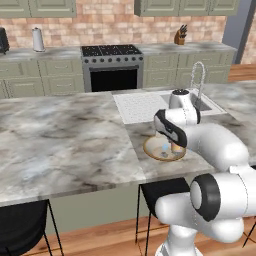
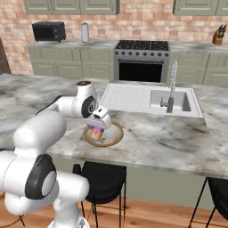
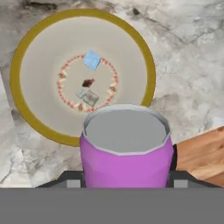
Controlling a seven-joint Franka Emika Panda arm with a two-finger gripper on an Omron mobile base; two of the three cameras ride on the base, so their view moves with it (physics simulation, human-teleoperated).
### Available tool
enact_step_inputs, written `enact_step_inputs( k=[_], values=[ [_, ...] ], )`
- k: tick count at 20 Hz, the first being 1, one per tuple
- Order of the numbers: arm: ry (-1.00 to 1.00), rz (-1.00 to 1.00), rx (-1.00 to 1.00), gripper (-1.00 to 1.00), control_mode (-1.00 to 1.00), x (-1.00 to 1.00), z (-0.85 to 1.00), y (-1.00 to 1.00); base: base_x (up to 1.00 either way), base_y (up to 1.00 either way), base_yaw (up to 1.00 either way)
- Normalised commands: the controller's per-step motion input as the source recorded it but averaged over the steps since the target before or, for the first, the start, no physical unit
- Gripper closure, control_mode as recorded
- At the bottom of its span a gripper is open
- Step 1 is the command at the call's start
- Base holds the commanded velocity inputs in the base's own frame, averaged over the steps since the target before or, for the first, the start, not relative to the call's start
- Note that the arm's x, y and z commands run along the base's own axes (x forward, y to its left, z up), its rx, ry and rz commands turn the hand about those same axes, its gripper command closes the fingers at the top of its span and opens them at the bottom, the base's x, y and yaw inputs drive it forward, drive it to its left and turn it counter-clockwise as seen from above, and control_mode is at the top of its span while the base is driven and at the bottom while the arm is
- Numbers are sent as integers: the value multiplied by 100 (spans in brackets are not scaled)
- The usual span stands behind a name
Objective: Open the fridge, grab two sodas, and place both sodas inside the bowl with ice on the dining counter.
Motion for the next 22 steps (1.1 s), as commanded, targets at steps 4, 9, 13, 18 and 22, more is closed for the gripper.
enact_step_inputs(
  k=[4,9,13,18,22],
  values=[
    [8,5,0,100,-100,51,-41,0,0,0,0],
    [9,5,0,100,-100,50,-38,0,0,0,0],
    [8,4,0,100,-100,36,-36,0,0,0,0],
    [6,4,1,100,-100,23,-34,0,0,0,0],
    [6,4,1,100,-100,33,-30,0,0,0,0]
  ],
)
